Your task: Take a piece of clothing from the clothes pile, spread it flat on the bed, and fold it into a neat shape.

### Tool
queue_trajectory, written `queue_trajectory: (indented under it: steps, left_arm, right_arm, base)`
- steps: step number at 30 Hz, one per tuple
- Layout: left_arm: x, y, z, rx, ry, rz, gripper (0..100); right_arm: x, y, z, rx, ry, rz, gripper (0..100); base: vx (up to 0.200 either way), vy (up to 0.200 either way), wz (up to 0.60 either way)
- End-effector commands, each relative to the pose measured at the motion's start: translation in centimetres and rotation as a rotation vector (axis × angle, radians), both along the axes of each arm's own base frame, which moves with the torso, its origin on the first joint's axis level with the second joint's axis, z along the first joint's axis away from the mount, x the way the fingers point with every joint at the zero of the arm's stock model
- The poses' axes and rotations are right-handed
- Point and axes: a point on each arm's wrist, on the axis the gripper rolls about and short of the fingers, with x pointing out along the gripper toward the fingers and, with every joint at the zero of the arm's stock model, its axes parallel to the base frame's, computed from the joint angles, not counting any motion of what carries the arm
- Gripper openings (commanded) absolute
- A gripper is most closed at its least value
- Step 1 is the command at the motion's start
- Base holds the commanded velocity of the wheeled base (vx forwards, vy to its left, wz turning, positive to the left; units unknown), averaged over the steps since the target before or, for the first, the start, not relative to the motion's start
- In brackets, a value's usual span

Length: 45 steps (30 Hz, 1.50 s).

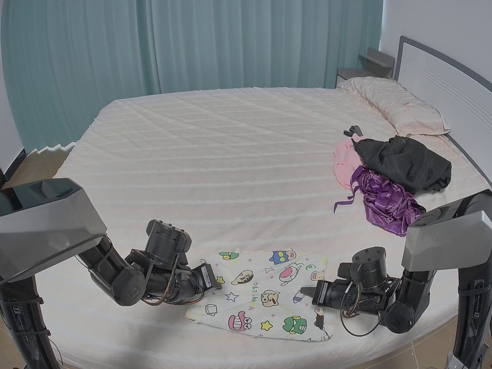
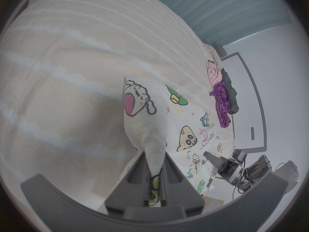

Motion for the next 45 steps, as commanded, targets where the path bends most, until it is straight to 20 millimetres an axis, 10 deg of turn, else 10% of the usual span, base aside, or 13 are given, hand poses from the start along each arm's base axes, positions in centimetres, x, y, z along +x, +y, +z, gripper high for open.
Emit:
queue_trajectory:
  steps: [1, 45]
  left_arm:
    - [-0.3, -0.2, 0.7, -0.028, 0.008, 0.026, 0]
    - [-2.1, -0.7, 2.7, -0.084, 0.014, 0.038, 0]
  right_arm:
    - [-0.5, -0.5, 0.1, 0.017, 0.003, -0.006, 0]
    - [-1.2, -3.3, 2.0, 0.118, -0.068, -0.088, 0]
  base:
    - [0.000, 0.000, 0.00]
    - [0.000, -0.168, 0.00]
